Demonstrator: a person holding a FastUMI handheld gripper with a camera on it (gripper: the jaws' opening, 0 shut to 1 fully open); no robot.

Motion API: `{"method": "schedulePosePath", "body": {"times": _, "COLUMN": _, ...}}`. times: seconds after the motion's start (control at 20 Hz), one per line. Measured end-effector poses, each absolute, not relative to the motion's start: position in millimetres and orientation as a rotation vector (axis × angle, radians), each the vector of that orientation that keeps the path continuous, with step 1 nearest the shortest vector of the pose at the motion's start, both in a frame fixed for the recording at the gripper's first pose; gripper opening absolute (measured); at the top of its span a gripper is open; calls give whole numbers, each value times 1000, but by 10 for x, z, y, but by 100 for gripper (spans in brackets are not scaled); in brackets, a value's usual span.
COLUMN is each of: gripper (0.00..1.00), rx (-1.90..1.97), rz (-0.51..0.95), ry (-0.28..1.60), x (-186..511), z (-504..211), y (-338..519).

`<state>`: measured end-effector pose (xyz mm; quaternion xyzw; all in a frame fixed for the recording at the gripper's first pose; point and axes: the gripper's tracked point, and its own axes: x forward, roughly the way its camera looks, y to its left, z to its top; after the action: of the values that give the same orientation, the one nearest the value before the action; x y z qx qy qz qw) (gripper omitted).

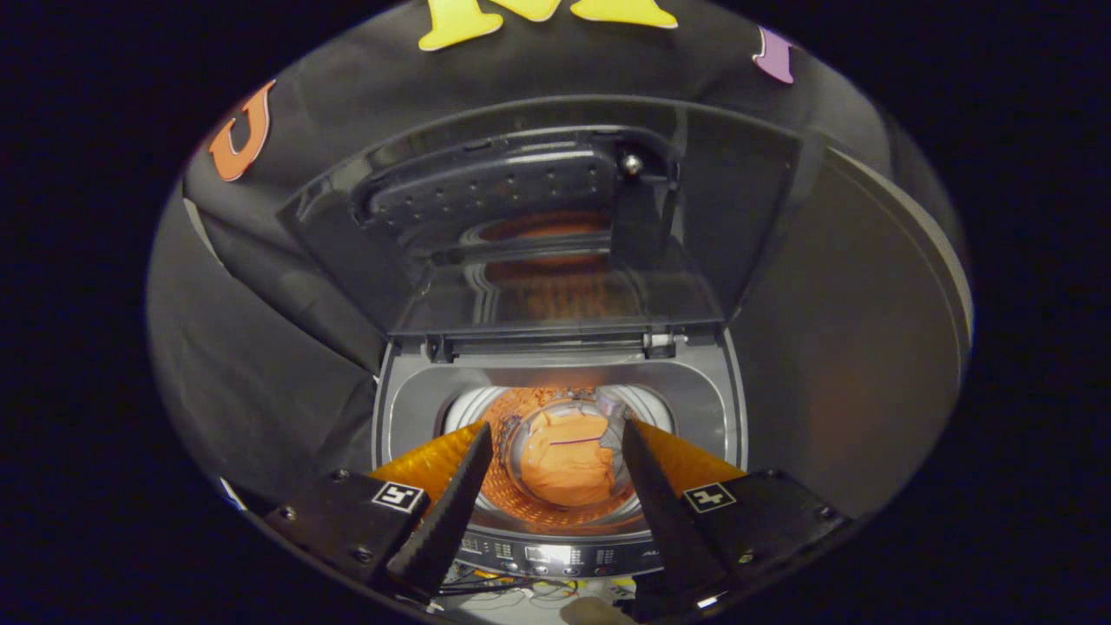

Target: Put the clothes into the washing machine and then close the washing machine lid.

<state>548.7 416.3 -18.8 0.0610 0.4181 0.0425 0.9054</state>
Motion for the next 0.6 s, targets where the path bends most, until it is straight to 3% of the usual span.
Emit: {"method": "schedulePosePath", "body": {"times": 0.6, "gripper": 94, "rx": 86, "rz": 94, "ry": 596, "x": 5783, "z": 776, "y": 4027}}
